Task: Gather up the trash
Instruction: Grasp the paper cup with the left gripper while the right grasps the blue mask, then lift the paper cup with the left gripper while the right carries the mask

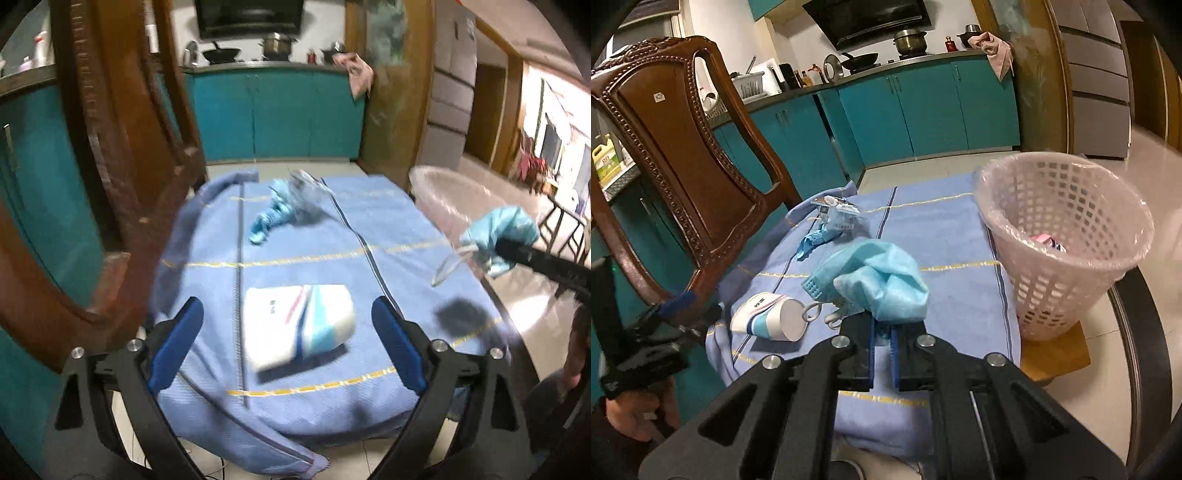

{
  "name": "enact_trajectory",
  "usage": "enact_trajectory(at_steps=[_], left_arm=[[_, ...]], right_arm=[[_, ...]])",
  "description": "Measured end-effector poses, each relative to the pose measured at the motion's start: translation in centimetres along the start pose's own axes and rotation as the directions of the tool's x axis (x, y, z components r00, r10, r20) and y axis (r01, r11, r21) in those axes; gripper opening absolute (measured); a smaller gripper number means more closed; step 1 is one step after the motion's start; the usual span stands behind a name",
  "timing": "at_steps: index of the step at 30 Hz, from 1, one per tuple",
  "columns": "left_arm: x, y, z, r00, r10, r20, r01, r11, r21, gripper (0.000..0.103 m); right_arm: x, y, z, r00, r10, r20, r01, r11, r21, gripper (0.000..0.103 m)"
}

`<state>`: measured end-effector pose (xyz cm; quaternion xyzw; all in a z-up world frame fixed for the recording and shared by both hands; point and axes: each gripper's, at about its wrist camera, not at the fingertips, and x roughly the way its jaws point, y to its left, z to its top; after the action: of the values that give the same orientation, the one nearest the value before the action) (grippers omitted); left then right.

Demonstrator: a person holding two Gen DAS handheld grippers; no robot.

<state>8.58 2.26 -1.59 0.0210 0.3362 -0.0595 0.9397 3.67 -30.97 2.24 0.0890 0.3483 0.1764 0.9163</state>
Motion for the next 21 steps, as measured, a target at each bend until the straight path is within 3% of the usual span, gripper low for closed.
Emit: enact_trajectory(at_steps=[3, 6, 14, 18, 21], left_arm=[[1.7, -1.9, 0.2, 0.999, 0.001, -0.033, 0.001, 0.997, 0.074, 0.094], [3.3, -2.4, 0.0, 0.997, 0.048, -0.064, -0.041, 0.992, 0.12, 0.094], [6.4, 0.3, 0.6, 0.989, -0.017, -0.145, 0.019, 1.0, 0.016, 0.094], [8.4, 0.1, 0.2, 0.974, -0.057, -0.221, 0.058, 0.998, -0.002, 0.089], [8.2, 0.0, 0.3, 0.976, -0.062, -0.208, 0.062, 0.998, -0.008, 0.088]], right_arm=[[0.4, 0.9, -0.1, 1.0, 0.008, -0.002, -0.008, 1.0, -0.028, 0.007], [0.7, 1.4, -0.3, 1.0, 0.018, -0.01, -0.018, 0.999, -0.05, 0.007], [0.5, 1.2, -0.5, 0.999, 0.031, -0.009, -0.031, 0.998, -0.057, 0.007], [0.6, 1.4, -0.5, 1.0, 0.029, -0.01, -0.03, 0.998, -0.059, 0.007], [0.6, 1.3, -0.5, 0.999, 0.031, -0.012, -0.032, 0.998, -0.058, 0.007]])
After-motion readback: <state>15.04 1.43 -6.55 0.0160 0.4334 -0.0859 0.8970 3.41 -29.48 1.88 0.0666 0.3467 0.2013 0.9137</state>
